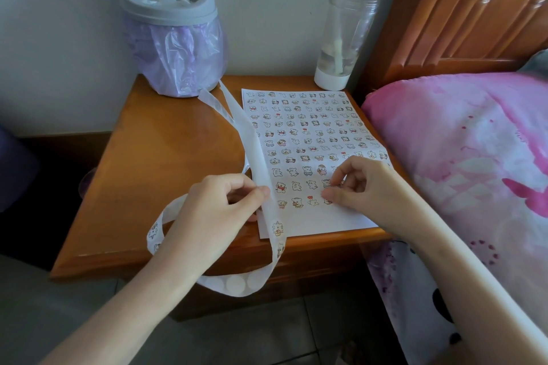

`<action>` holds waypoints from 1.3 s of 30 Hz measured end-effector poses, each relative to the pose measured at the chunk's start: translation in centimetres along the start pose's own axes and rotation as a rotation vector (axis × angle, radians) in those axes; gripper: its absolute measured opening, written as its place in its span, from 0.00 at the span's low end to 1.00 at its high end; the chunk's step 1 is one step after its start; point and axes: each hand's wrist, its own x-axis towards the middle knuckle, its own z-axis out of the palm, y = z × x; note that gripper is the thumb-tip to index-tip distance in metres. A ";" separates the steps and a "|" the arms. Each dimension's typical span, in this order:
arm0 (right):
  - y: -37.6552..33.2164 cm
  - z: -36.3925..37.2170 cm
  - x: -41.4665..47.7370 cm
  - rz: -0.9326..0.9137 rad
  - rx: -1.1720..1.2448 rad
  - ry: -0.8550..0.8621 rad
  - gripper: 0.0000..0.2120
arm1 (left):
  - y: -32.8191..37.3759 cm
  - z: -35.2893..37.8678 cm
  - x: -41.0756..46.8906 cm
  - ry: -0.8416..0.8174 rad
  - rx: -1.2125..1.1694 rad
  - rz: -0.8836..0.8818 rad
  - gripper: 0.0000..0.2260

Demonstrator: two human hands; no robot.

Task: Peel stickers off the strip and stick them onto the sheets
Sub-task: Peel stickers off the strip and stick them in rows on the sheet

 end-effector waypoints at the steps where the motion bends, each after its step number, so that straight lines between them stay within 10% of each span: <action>1: 0.1 0.0 0.0 -0.004 -0.007 0.005 0.06 | 0.0 0.0 0.0 -0.001 0.003 0.000 0.03; 11: 0.4 0.2 -0.1 -0.026 -0.011 0.030 0.04 | 0.4 -0.1 -0.1 0.001 -0.022 -0.037 0.04; 23: -4.5 2.0 -2.6 -0.300 0.523 -0.170 0.10 | 2.2 -1.3 -0.6 0.139 -0.285 -0.027 0.09; 39: -4.1 2.2 -2.6 -0.267 0.492 -0.091 0.06 | 3.0 -0.6 -1.0 0.015 -0.426 -0.100 0.11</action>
